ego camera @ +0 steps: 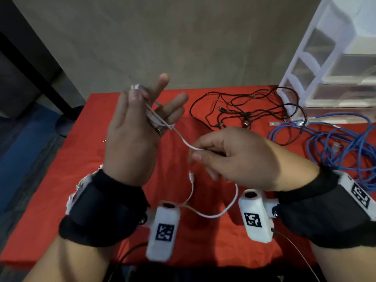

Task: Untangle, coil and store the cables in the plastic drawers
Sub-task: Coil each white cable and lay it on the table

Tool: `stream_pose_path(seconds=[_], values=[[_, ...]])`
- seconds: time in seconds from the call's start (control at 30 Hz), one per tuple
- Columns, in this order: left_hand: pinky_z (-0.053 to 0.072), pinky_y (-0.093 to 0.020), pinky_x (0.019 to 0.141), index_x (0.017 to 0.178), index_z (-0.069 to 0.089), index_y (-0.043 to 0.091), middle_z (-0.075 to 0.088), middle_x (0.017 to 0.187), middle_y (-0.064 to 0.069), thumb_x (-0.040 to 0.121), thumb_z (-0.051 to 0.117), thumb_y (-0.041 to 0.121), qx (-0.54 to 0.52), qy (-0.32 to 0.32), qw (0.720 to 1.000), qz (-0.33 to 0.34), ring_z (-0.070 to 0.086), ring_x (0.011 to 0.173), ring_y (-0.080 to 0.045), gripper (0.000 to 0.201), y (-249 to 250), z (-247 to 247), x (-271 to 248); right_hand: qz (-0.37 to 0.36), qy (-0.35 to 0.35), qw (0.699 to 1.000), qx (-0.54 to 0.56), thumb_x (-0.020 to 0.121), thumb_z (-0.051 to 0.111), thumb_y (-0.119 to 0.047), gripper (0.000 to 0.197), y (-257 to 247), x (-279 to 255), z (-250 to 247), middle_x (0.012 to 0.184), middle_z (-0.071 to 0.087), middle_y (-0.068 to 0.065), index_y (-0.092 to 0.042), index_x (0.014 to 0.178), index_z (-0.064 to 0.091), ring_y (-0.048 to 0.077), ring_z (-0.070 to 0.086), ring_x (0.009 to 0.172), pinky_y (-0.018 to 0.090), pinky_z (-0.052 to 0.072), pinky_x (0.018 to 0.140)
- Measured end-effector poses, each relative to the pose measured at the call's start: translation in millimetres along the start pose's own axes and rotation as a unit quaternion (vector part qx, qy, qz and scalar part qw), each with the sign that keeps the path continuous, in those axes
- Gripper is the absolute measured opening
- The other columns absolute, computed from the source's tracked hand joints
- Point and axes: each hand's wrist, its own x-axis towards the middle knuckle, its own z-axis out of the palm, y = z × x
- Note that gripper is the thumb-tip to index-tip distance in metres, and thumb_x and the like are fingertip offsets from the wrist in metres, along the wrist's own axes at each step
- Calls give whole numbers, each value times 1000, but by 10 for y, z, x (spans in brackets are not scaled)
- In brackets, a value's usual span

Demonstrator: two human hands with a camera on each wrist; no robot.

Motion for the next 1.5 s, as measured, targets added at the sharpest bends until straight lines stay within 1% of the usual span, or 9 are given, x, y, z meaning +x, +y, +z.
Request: stream_pose_path(seconds=[0.2, 0.4, 0.57, 0.67, 0.9, 1.1, 1.3, 1.43, 1.5], values=[[49, -31, 67, 101, 51, 16, 71, 96, 14, 108, 33, 33, 536, -128, 824, 132, 65, 72, -8, 26, -124, 3, -189, -53, 62, 997, 13, 94, 69, -35, 24, -179, -103, -136, 57, 59, -13, -27, 72, 70, -2, 48, 55, 15, 36, 54], [23, -29, 53, 85, 54, 8, 42, 62, 4, 101, 39, 33, 227, -212, 935, -171, 33, 56, -14, 34, -32, 96, -260, -33, 268, 960, 77, 68, 85, -53, 41, -10, -119, -381, 58, 62, 12, -14, 70, 76, 24, 48, 53, 35, 38, 51], [21, -18, 39, 76, 49, 17, 31, 58, 8, 101, 38, 29, 39, -185, 962, -198, 22, 44, -4, 30, 79, 112, -176, -55, 263, 958, 103, 83, 77, -44, 29, 58, -123, -378, 67, 70, 11, -15, 78, 78, 32, 52, 58, 39, 39, 54], [21, -18, 42, 78, 48, 22, 26, 62, 10, 105, 32, 32, -89, -142, 964, -208, 14, 48, -4, 33, 142, -8, -62, -43, 235, 968, 81, 98, 65, -25, 18, 157, -74, -366, 66, 68, -15, -16, 87, 76, 0, 52, 54, 15, 38, 55], [27, -16, 45, 81, 46, 25, 26, 64, 12, 109, 28, 31, -118, -52, 977, -167, 16, 48, -6, 33, 180, -272, 82, 18, 151, 988, 21, 101, 60, -37, 18, 408, -20, -261, 72, 65, 8, -32, 94, 76, 35, 59, 69, 48, 50, 65], [41, -15, 57, 87, 47, 21, 50, 76, 11, 110, 30, 28, -214, -22, 968, -130, 39, 50, -2, 30, 164, -381, 123, -2, 94, 996, 7, 102, 60, -31, 16, 404, -4, -175, 74, 66, 4, -31, 100, 76, 23, 59, 67, 40, 48, 63], [57, -35, 89, 94, 47, 17, 66, 130, -17, 112, 27, 30, 7, 15, 1000, -5, 73, 104, -25, 30, 1, -201, 57, -73, 16, 997, -15, 99, 64, -16, 16, 132, -15, 77, 83, 68, -19, -21, 104, 78, -7, 60, 74, 8, 38, 68], [54, -39, 76, 99, 53, 16, 71, 99, 5, 109, 31, 35, 435, -86, 891, 99, 69, 81, -13, 31, -159, -115, -144, -117, 55, 991, 34, 99, 62, -8, 15, -26, -72, -14, 79, 61, -21, -13, 100, 76, -8, 59, 72, 5, 39, 70], [47, -40, 65, 86, 54, 15, 62, 74, 2, 110, 34, 33, 472, -138, 868, 67, 57, 66, -15, 36, -164, -53, -212, -127, 122, 983, 55, 97, 66, -11, 8, -5, -67, -102, 78, 66, -14, -13, 96, 74, -6, 58, 71, 9, 40, 70]])
